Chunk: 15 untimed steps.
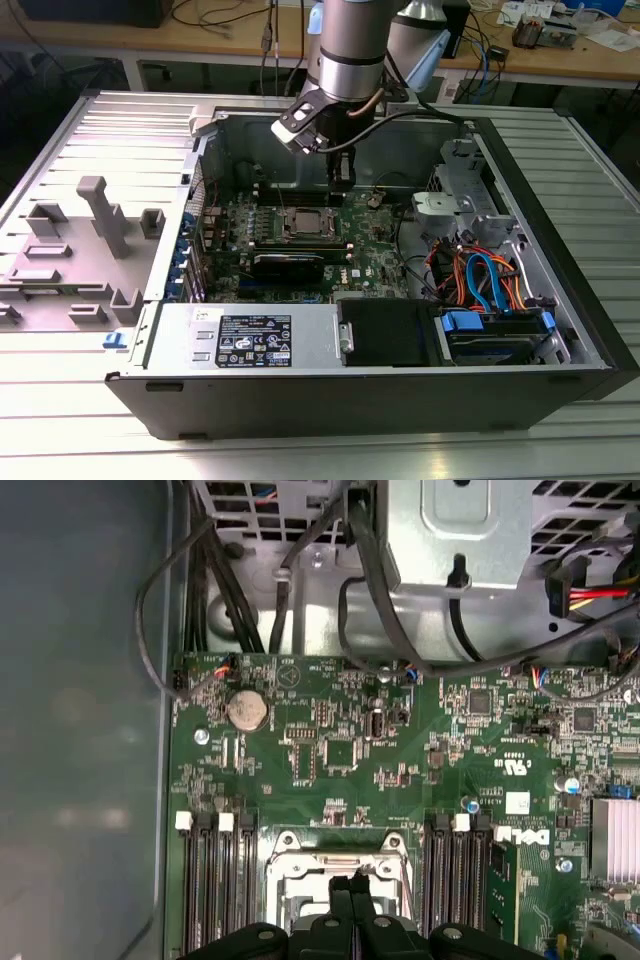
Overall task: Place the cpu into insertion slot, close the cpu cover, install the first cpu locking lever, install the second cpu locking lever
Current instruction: 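Close the cpu cover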
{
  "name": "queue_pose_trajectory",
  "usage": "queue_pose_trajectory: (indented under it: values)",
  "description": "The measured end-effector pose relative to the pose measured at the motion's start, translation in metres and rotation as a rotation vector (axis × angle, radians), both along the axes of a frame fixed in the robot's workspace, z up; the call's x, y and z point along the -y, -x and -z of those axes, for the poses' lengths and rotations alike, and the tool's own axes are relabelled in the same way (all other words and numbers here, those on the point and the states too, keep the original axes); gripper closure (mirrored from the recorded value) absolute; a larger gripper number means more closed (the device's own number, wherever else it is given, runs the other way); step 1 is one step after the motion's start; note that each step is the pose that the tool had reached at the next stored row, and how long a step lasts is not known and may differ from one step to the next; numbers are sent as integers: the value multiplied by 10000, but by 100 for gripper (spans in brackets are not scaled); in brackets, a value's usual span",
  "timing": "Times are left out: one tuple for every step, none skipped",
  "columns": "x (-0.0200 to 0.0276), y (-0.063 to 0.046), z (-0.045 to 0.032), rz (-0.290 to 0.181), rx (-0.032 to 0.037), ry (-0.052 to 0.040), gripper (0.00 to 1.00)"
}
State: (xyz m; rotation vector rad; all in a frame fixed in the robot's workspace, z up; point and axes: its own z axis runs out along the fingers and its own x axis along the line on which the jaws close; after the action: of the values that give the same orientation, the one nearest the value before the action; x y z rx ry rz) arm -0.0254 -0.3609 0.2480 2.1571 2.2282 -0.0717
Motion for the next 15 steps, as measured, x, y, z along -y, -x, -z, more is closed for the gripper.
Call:
queue_pose_trajectory:
  values:
    - [0, 52, 4, -64, 0, 1, 89]
    - [0, 85, 6, -85, 0, 2, 89]
    - [0, 119, 7, -102, 0, 2, 89]
    - [0, 147, 8, -117, -1, 1, 89]
    - [0, 174, 9, -129, 0, 1, 89]
    - [0, 197, 9, -136, -1, 2, 89]
    - [0, 215, 10, -138, 0, 1, 89]
    - [-1, 225, 10, -138, 0, 0, 89]
    - [0, 226, 9, -140, -1, 1, 89]
    - [0, 226, 9, -140, -1, 2, 89]
    - [0, 226, 9, -141, 0, 2, 89]
    - [0, 227, 9, -140, -1, 1, 89]
    - [0, 227, 9, -140, -1, 2, 89]
    - [0, 227, 9, -141, 0, 2, 89]
    - [0, 227, 9, -141, 0, 2, 89]
